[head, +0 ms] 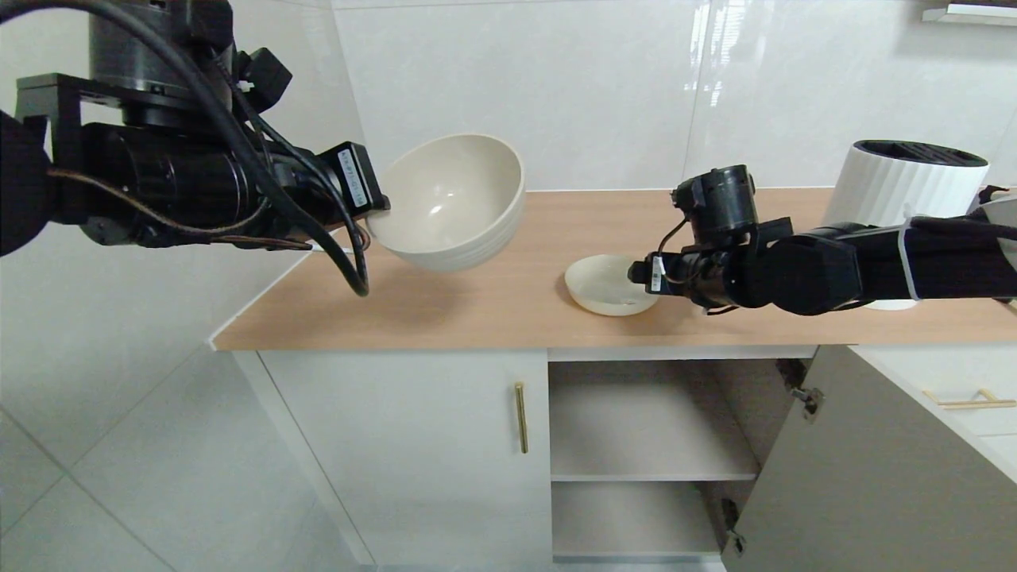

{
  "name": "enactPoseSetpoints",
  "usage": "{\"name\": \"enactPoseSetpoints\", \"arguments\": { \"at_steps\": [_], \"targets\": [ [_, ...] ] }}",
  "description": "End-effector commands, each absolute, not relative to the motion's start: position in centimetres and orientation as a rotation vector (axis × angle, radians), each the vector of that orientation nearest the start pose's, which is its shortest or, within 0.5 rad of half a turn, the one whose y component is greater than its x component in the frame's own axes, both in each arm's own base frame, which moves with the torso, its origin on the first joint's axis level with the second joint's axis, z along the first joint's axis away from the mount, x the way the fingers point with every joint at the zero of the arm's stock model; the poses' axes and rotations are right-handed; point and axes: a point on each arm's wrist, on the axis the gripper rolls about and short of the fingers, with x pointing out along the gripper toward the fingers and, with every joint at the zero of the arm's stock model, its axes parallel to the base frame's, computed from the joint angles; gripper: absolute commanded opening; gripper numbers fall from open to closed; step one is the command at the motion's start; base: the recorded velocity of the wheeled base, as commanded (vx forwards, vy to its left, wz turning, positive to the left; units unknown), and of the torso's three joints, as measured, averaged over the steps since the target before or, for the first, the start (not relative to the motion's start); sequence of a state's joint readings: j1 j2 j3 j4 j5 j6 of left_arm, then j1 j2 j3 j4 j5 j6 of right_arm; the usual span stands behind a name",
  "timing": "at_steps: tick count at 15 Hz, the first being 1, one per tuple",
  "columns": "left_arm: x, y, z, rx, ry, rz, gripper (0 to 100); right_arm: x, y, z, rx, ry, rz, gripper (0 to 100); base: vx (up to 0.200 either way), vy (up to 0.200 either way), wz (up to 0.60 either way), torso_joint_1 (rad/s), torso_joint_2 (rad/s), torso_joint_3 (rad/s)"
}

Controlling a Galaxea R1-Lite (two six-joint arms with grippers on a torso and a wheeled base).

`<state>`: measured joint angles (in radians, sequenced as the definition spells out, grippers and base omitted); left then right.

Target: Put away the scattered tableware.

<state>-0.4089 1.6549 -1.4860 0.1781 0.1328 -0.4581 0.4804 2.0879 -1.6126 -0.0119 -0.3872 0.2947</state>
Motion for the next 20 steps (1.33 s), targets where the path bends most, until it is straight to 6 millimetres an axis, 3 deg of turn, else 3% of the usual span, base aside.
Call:
{"name": "enactPoseSetpoints", "arguments": {
  "at_steps": [1,3,4,10,14,18,20],
  "targets": [
    [28.2,-12.0,31.0,-0.358,0.389,-0.193,0,38.7,19.2,19.5,0.088,0.444,0.025,100,0.000,0.000,0.00,0.000,0.00,0.000],
    [28.1,-11.9,31.0,-0.359,0.388,-0.193,0,38.9,19.2,19.4,0.088,0.444,0.024,100,0.000,0.000,0.00,0.000,0.00,0.000],
    [28.1,-11.9,31.0,-0.359,0.388,-0.193,0,39.0,19.2,19.4,0.088,0.444,0.022,0,0.000,0.000,0.00,0.000,0.00,0.000],
    [27.7,-12.1,31.0,-0.354,0.389,-0.204,0,39.4,19.2,18.7,0.083,0.457,0.017,0,0.000,0.000,0.00,0.000,0.00,0.000],
    [27.2,-12.5,30.9,-0.335,0.395,-0.224,0,38.4,18.8,20.7,0.129,0.420,0.019,0,0.000,0.000,0.00,0.000,0.00,0.000],
    [24.8,-12.9,31.5,-0.330,0.387,-0.276,0,34.3,17.8,24.5,0.159,0.366,0.059,0,0.000,0.000,0.00,0.000,0.00,0.000],
    [23.0,-12.6,31.4,-0.325,0.392,-0.300,0,30.8,17.1,26.1,0.165,0.348,0.091,0,0.000,0.000,0.00,0.000,0.00,0.000]
  ]
}}
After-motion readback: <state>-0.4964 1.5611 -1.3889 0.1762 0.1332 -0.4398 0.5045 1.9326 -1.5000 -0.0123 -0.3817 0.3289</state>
